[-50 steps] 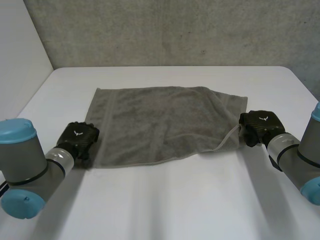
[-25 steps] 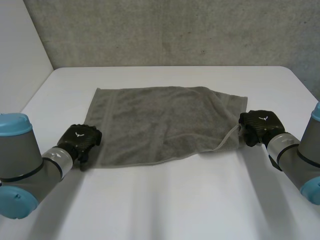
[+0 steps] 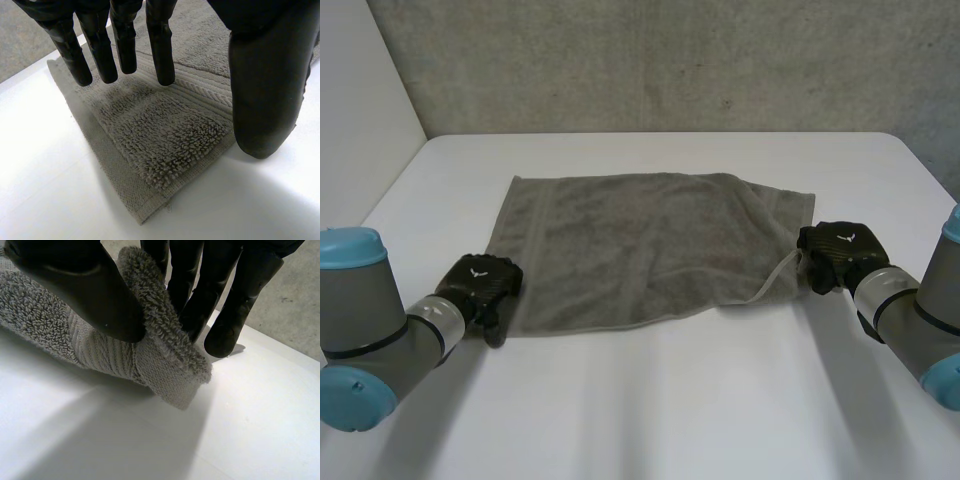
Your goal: Fold the towel.
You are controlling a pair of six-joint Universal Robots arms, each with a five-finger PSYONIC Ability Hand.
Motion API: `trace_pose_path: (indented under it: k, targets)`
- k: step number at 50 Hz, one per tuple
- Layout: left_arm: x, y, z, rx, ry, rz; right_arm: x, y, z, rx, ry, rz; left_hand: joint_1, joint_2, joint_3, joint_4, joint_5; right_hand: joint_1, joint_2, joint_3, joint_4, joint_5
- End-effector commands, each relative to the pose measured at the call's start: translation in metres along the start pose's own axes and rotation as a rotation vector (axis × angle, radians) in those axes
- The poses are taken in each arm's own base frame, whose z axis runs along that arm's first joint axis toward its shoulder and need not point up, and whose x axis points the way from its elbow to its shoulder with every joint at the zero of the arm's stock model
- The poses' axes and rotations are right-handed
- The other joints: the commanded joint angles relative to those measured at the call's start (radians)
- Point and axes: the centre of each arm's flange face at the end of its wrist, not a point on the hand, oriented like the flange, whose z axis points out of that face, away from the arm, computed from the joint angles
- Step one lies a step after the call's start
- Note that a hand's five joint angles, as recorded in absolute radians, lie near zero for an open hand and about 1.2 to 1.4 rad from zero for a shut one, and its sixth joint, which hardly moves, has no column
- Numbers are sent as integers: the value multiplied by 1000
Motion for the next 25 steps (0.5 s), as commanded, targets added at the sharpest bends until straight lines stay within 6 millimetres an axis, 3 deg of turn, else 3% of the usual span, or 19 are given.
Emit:
trace_pose_path:
  k: [1, 11, 15, 25]
  targets:
    - [0, 1, 0, -1, -2, -1, 0, 0, 0, 0, 0, 0, 14, 18, 19, 24, 8, -16, 0, 6, -30, -29]
    - [0, 1, 0, -1, -2, -1, -1, 0, -1, -3, -1, 0, 105, 109, 110, 115, 99, -19, -3, 3, -33, -32]
    - [0, 0, 0, -1, 0, -1, -1, 0, -1, -2, -2, -1, 278, 282, 283, 287, 272, -19, -3, 3, -33, -32]
    - [-1, 0, 0, 1, -1, -1, -2, 0, -1, -1, -5, -3, 302, 306, 307, 311, 296, -22, -5, 0, -36, -35]
